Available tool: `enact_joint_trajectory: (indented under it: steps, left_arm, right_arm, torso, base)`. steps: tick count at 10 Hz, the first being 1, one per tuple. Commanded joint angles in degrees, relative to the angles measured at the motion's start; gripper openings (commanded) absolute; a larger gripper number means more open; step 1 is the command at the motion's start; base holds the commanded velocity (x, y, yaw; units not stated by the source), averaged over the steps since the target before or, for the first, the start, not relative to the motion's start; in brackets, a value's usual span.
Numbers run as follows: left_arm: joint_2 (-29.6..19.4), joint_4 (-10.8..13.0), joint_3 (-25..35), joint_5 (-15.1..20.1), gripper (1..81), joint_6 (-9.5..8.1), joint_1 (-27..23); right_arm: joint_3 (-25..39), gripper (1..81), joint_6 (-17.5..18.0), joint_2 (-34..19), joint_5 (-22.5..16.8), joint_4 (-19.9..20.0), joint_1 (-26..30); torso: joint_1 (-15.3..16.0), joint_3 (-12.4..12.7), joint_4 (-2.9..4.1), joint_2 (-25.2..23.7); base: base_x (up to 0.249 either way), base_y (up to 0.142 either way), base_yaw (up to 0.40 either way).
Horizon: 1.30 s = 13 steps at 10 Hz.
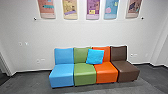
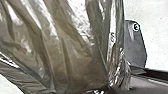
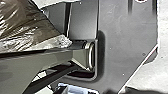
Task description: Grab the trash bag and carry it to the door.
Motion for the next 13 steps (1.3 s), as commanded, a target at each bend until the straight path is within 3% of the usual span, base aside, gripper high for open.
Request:
enact_joint_trajectory:
  steps: [1,3,10,13]
  left_arm:
    - [-0.1,-0.4,0.3,3.3,1.0,0.29,-3.4]
    - [-0.3,-0.5,0.3,3.3,1.0,0.29,-3.4]
    - [0.1,-0.3,0.3,3.3,1.0,0.29,-3.4]
    - [-0.1,-0.3,0.3,3.3,1.0,0.29,-3.4]
  right_arm:
    - [-3.5,81.1,0.8,1.7,-3.8,-5.4,2.4]
    - [-3.4,81.1,2.7,1.6,-3.8,-11.2,2.8]
    - [-1.5,81.1,2.4,2.1,-3.9,-10.8,2.0]
    - [8.2,81.1,2.4,-3.5,-3.8,-10.5,2.2]
  torso:
    - [0.0,0.0,0.0,0.0]
    - [0.0,0.0,0.0,0.0]
    - [0.0,0.0,0.0,0.0]
    - [0.0,0.0,0.0,0.0]
  base:
    - [0.0,0.0,-0.218]
    - [0.0,0.0,-0.223]
    - [0.0,0.0,-0.258]
    - [0.0,0.0,-0.284]
